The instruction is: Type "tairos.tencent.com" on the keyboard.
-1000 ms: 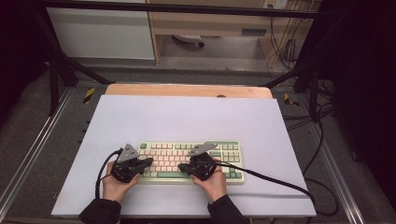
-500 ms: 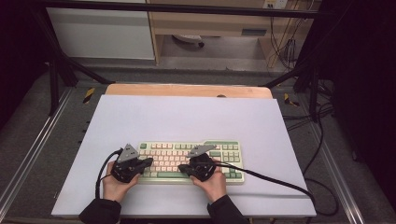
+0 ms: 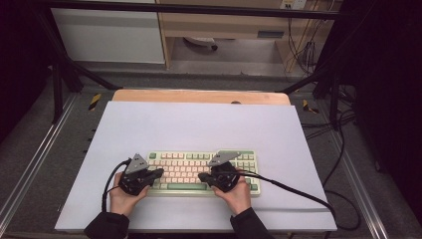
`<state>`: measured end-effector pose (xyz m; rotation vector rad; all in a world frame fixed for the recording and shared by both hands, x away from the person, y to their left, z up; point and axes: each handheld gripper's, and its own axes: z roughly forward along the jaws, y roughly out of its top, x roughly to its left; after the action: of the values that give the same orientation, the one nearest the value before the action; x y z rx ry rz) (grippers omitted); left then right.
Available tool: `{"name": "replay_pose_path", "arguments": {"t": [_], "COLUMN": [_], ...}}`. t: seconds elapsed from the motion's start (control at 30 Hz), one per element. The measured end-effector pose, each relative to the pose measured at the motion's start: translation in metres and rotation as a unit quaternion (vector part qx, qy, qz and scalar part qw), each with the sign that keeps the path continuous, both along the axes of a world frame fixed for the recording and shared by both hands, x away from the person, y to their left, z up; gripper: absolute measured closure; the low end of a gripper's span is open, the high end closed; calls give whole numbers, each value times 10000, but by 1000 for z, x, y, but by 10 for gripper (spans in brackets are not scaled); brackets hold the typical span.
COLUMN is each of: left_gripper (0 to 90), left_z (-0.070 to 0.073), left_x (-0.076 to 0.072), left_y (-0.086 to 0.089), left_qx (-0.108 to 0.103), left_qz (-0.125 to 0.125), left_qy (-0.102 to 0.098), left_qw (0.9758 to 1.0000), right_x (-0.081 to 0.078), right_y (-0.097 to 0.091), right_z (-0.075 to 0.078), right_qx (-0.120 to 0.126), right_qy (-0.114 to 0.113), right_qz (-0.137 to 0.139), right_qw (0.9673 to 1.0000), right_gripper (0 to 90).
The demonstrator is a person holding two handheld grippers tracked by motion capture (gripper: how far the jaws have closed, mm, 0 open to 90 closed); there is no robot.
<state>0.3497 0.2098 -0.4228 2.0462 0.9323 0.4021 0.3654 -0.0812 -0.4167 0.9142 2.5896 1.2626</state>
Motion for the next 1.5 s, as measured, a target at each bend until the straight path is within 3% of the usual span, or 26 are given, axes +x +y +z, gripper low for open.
{"name": "replay_pose_path", "arguments": {"t": [0.83, 1.5], "left_gripper": [900, 899], "left_z": [12, 9], "left_x": [3, 17], "left_y": [-20, -52], "left_qx": [-10, 99], "left_qz": [-133, -221], "left_qy": [-82, -29], "left_qw": [9999, 9997], "right_x": [-6, -8], "right_y": [-56, -61], "right_z": [-4, -6], "right_qx": [32, 48], "right_qy": [22, 30], "right_qz": [-441, -483], "right_qw": [9990, 9988], "right_gripper": [900, 900]}}
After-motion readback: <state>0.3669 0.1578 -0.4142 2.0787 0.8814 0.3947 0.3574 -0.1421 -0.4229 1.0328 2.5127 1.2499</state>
